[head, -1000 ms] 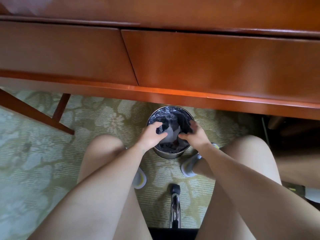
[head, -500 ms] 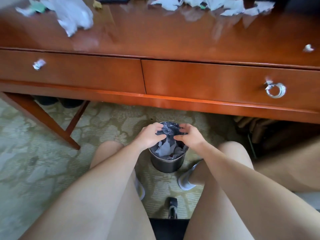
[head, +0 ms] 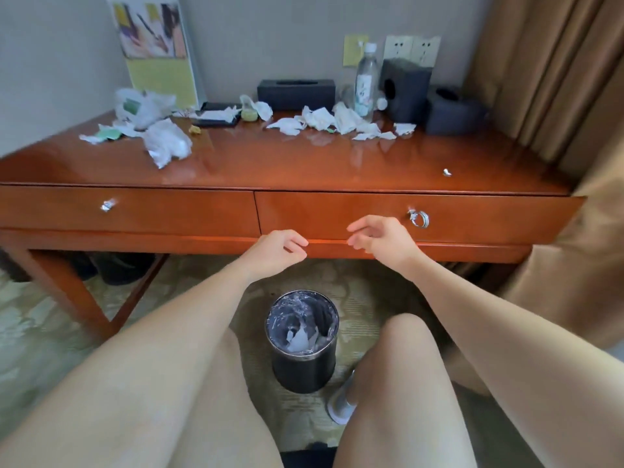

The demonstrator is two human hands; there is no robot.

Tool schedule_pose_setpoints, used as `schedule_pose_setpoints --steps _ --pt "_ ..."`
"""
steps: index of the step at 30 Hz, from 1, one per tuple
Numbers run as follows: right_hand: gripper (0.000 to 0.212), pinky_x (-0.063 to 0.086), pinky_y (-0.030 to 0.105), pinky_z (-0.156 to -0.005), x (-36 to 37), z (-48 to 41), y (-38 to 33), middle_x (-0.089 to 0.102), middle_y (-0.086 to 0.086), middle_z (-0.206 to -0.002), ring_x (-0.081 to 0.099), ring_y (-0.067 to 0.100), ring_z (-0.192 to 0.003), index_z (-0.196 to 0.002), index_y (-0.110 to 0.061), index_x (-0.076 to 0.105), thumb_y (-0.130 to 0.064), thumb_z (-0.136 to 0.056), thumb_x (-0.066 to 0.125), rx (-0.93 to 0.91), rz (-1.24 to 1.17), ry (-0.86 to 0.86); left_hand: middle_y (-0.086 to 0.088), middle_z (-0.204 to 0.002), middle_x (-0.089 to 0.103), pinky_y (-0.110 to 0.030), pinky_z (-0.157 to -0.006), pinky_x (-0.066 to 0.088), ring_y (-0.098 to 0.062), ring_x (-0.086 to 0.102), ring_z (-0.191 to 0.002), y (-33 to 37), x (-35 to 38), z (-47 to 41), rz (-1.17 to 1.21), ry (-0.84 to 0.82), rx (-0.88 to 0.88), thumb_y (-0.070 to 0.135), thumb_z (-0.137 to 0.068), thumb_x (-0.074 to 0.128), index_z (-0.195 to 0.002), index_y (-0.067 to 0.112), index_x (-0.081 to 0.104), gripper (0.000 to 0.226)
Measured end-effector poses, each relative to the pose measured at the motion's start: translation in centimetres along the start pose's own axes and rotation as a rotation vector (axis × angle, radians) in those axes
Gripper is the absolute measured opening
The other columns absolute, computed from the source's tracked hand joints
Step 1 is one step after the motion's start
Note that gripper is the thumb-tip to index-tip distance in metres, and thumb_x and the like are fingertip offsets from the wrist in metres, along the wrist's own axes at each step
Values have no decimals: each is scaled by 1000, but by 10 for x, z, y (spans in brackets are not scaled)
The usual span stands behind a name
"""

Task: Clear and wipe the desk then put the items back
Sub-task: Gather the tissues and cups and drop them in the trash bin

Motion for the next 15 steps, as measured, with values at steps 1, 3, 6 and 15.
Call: schedule_pose_setpoints --steps 1,3,6,15 --pt "16 53 22 -80 -16 3 -7 73 -10 -84 68 4 -85 -101 -24 67 -14 -94 57 -23 -7 80 8 -106 69 -26 -87 47 -7 64 -96 11 -6 -1 -9 2 31 28 -95 59 -114 28 64 20" --pt "15 55 24 -77 -48 8 -19 73 -9 -81 68 6 -82 -98 -23 69 -17 -95 55 -50 -10 232 7 -103 70 -28 -87 51 -6 67 -92 32 -18 -5 -22 17 85 26 -95 59 -112 27 64 18" --pt "16 51 25 -78 -92 7 -26 72 -6 -90 65 9 -89 -102 -21 69 -19 -96 55 -42 41 429 7 -98 70 -27 -82 56 -5 69 -85 60 -34 -17 -26 57 143 25 -95 59 -108 28 65 14" --pt "37 45 32 -95 -151 -38 5 64 10 -124 60 28 -113 -129 -11 59 -17 -93 61 260 340 431 9 -95 69 -31 -84 56 -5 67 -87 111 -56 -86 -33 98 209 19 -96 54 -107 28 65 18"
Point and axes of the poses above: each hand's wrist, its own z-axis away from the middle knuckle, its own x-axis out of the palm, y = z × x, the point moved 1 cm from there along -z, towards the middle knuckle
